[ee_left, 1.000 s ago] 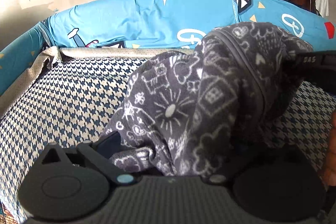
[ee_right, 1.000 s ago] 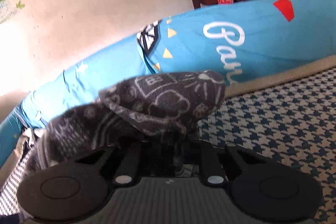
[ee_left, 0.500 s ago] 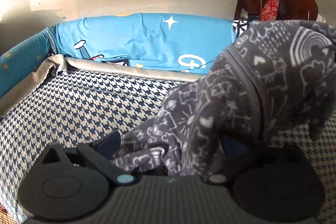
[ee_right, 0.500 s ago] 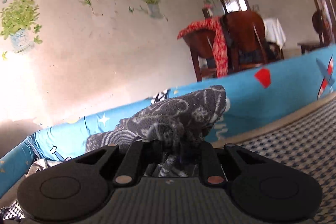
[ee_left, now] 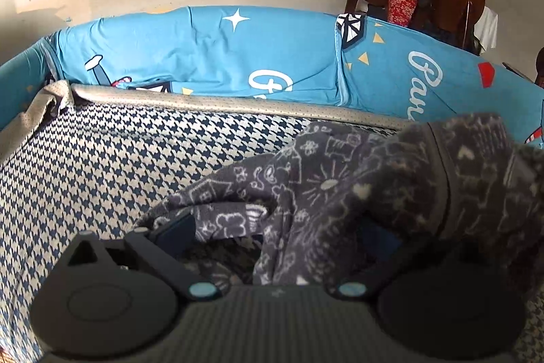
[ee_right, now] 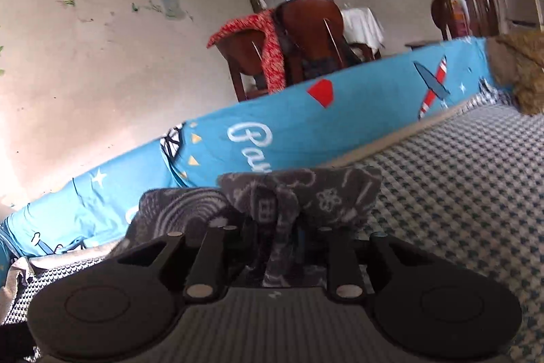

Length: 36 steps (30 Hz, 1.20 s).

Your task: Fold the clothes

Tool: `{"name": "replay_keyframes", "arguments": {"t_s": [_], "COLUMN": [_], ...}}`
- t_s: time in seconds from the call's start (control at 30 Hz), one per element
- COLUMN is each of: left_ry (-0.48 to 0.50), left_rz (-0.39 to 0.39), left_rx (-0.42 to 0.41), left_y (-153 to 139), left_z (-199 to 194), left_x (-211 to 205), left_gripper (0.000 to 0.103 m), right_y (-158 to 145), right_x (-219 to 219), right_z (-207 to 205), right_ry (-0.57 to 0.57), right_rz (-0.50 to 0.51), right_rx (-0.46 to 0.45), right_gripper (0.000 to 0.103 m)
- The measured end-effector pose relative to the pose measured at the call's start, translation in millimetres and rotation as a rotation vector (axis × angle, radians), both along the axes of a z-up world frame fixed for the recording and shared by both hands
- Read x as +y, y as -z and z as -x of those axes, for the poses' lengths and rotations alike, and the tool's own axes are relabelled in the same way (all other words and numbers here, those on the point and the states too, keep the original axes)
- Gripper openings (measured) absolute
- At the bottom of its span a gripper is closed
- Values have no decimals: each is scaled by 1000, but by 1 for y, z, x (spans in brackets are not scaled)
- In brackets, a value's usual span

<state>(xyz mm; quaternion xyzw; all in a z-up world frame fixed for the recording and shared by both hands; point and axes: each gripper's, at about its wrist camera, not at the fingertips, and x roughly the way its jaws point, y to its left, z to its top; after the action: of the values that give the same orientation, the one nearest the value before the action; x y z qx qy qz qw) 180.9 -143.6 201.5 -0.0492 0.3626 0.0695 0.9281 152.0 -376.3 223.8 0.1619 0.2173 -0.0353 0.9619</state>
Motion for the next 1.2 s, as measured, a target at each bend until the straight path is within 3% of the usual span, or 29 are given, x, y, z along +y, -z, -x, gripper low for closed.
{"name": "replay_keyframes", "arguments": {"t_s": [0.33, 0.47, 0.77, 0.87, 1.2], "left_ry": [61, 99, 176, 190, 243], "left_rz": [-50, -88, -96, -113, -142], "left_rx": [-25, -15, 45, 66, 138], "left_y": [20, 30, 45, 51, 66], "left_z": [26, 51, 89, 92, 96], "left_x": [-3, -10, -12, -13, -29], "left_gripper": [103, 103, 103, 103, 103], "right_y": [12, 10, 33, 41, 63], "right_x": [-31, -36, -29, -32, -29], "right_z": [45, 54, 63, 63, 79], "right_ry": [15, 25, 15, -14, -48], "right_rz": [4, -5, -43, -90, -122], "right_rx": [81, 104, 268, 318, 426], "right_gripper": [49, 50, 56, 71, 71]}}
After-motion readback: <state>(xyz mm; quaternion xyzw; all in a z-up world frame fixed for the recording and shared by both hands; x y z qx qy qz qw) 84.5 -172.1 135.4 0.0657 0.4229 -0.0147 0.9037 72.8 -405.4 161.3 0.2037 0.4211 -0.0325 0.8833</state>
